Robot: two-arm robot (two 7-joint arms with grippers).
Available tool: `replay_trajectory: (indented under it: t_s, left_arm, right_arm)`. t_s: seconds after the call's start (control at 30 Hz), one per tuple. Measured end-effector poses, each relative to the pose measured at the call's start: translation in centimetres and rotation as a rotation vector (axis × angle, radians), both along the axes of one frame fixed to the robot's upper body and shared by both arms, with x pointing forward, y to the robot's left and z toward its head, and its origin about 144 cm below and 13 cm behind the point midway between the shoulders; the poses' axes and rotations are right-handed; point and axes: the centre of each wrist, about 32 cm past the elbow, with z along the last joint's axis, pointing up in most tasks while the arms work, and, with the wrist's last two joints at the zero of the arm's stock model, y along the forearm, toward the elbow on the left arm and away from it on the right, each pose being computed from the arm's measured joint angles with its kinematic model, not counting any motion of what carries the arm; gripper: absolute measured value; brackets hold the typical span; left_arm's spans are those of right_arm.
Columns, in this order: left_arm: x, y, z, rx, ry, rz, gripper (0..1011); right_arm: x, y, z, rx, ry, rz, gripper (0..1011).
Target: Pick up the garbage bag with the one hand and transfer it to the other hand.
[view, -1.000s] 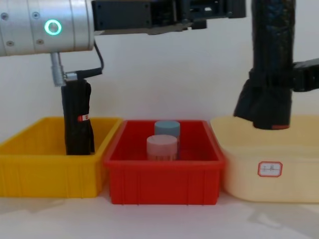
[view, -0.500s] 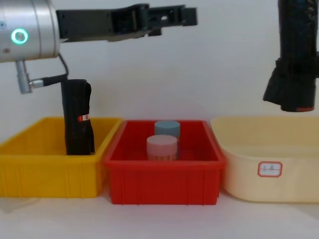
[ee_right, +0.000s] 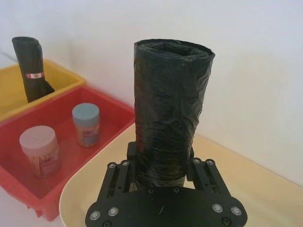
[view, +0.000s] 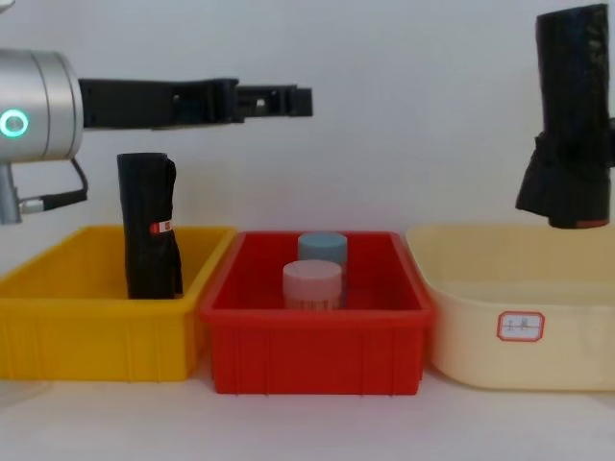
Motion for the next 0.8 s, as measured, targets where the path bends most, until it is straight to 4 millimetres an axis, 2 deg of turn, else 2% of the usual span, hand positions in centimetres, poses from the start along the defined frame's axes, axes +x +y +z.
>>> replay_trajectory:
  t_s: [0.07,0.13,0.6,0.8]
  left_arm:
    - [0.0,0.09,-0.18,0.008,0.006,0.019,1002]
    - [0.0,0.16,-0.29,0.014,0.009,0.031,1002]
    - [0.0,0.43,-0.88,0.042,0.027,0.089,1001]
    - [-0.01,0.46,-0.99,0.048,0.029,0.099,1001]
  right_arm:
    - [0.22,0.01,-0.15,-0.004,0.006,0.002,545]
    - [0.39,0.02,-0.26,-0.007,0.01,0.006,631]
    - [0.95,0.04,-0.57,-0.017,0.021,0.013,1000]
    - [1.05,0.04,-0.63,-0.019,0.023,0.014,1001]
